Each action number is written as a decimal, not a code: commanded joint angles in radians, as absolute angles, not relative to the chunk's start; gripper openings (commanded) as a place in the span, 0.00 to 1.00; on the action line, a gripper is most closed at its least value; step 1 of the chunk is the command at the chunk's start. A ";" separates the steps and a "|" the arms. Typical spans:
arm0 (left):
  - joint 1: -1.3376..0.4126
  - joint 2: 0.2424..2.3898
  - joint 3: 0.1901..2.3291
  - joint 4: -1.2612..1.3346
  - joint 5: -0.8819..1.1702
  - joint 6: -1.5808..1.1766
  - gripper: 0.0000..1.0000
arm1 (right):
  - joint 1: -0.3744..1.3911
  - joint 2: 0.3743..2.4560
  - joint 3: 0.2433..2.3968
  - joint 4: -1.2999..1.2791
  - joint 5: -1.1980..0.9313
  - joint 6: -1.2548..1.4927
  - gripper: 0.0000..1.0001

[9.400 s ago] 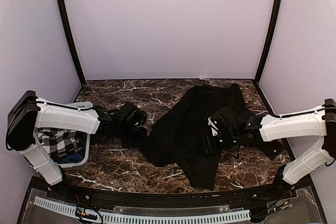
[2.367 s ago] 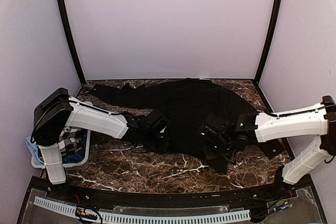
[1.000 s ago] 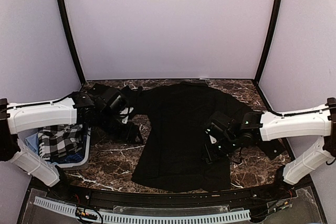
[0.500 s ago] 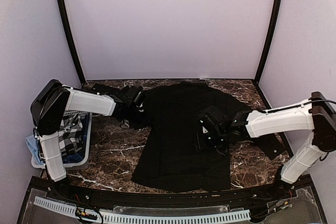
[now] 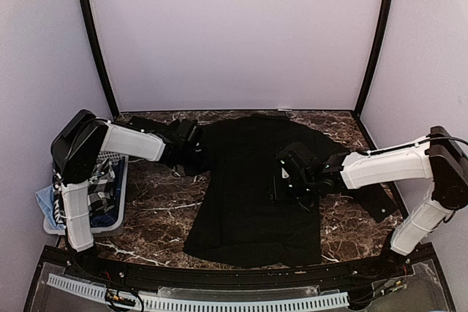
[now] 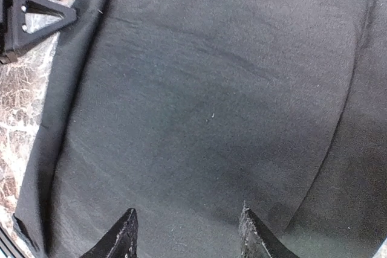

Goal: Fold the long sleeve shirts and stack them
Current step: Adjust the flattened shirt at the center of the board.

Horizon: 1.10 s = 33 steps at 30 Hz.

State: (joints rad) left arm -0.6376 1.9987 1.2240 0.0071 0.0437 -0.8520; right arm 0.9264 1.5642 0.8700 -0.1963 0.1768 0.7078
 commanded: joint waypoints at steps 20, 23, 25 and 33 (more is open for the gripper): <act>-0.383 1.947 1.264 -0.168 0.145 -0.563 0.16 | 0.799 1.615 0.794 -0.153 0.101 0.713 0.53; -0.383 1.918 1.268 -0.192 0.134 -0.557 0.35 | 0.789 1.577 0.825 -0.198 0.140 0.707 0.54; -0.384 1.888 1.265 -0.208 0.123 -0.552 0.43 | 0.770 1.539 0.832 -0.211 0.158 0.711 0.54; -0.426 1.729 1.230 -0.240 0.123 -0.534 0.69 | 0.691 1.393 0.828 -0.278 0.325 0.819 0.72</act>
State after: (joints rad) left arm -0.3935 1.8603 1.2427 -0.2005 0.1165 -0.5568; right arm 0.7238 1.4567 0.8146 -0.2268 0.2024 0.7444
